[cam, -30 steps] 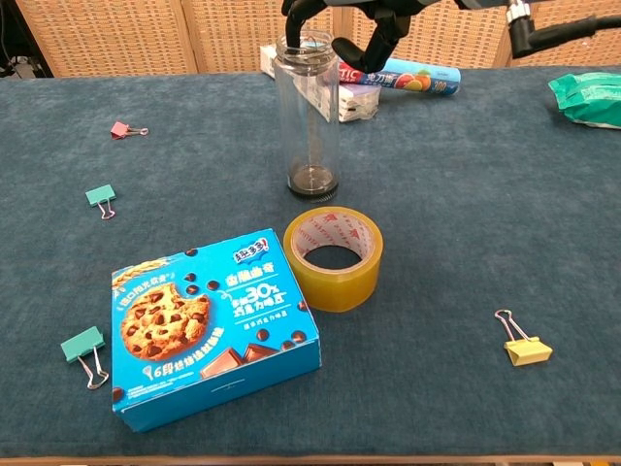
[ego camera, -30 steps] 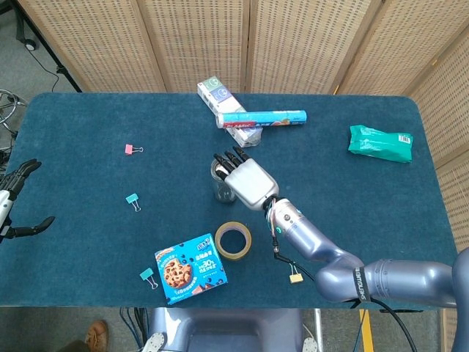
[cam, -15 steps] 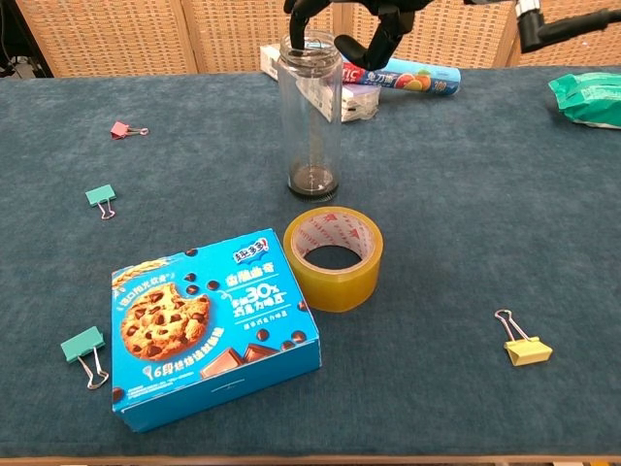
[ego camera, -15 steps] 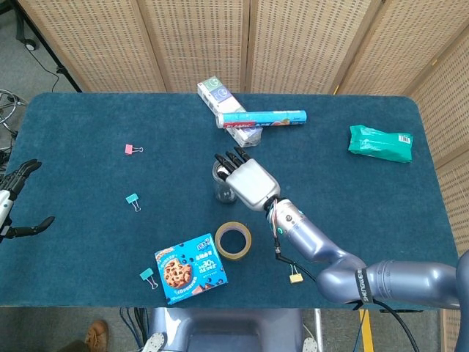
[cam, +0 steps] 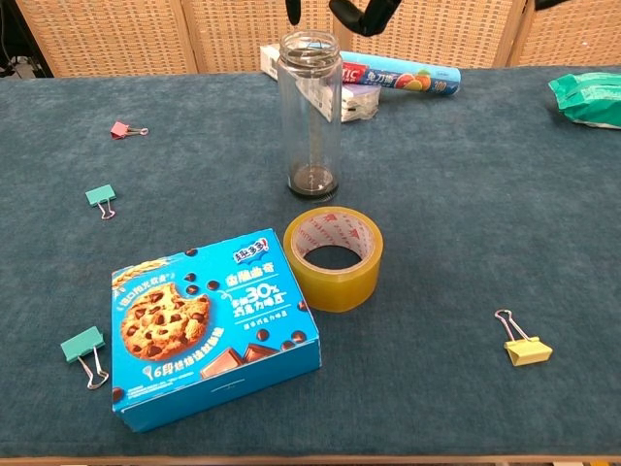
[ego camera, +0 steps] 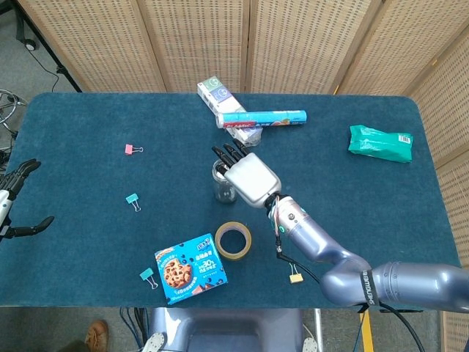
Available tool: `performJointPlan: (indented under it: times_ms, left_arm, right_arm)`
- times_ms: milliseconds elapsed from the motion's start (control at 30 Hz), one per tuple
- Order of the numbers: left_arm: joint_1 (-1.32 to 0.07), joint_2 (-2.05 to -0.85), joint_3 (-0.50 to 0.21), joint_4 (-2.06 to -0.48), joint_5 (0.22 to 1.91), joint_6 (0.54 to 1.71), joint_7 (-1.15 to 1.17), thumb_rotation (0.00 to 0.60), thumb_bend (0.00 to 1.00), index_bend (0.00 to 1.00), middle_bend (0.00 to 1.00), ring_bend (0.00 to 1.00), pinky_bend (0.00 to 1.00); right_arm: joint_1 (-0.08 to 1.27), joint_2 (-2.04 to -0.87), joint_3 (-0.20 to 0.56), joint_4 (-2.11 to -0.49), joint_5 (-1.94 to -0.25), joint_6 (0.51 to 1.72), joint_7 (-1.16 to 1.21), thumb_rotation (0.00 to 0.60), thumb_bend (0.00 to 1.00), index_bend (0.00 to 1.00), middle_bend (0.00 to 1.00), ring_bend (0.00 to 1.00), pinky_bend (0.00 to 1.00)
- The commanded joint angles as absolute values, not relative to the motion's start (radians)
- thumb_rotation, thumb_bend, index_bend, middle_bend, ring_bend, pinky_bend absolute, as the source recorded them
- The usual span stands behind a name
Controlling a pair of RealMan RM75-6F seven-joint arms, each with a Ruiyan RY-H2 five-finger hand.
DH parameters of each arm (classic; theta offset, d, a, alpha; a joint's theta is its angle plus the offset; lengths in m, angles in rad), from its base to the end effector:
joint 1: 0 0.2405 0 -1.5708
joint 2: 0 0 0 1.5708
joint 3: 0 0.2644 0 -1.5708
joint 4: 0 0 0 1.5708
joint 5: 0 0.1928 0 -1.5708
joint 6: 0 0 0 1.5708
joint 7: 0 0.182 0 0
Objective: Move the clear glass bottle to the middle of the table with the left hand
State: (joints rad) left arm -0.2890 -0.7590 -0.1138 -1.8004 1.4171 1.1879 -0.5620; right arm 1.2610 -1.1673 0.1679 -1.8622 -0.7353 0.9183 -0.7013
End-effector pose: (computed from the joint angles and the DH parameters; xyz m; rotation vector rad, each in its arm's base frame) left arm -0.2626 0.2818 0.2429 -1.3600 -1.3013 -1.1480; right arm 0.0277 -0.4032 0.0740 2.1067 -0.4333 0.8653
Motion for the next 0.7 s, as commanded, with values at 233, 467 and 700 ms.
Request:
performJointPlan:
  times_ms: [233, 467, 700]
  left_arm:
    - [-0.283, -0.76, -0.115, -1.803, 1.407, 1.199, -0.545, 0.6, 0.25, 0.0, 0.0, 0.0, 0.0]
    - [-0.271, -0.772, -0.112, -1.829, 1.374, 1.215, -0.446, 0.6, 0.26, 0.0, 0.0, 0.0, 0.0]
    - [-0.242, -0.802, -0.109, -1.868, 1.347, 1.277, -0.314, 0.6, 0.23, 0.0, 0.0, 0.0, 0.0]
  right_arm:
    - [1.146, -1.138, 0.166, -1.864, -0.938, 1.088, -0.631, 0.6, 0.77, 0.18, 0.0, 0.0, 0.0]
    - [0.989, -1.143, 0.121, -1.77, -1.139, 1.244, -0.502, 0.6, 0.32, 0.07, 0.0, 0.0, 0.0]
    - [0.828, -1.134, 0.081, -1.697, -1.185, 1.31, -0.316, 0.6, 0.0, 0.0, 0.0, 0.0, 0.0]
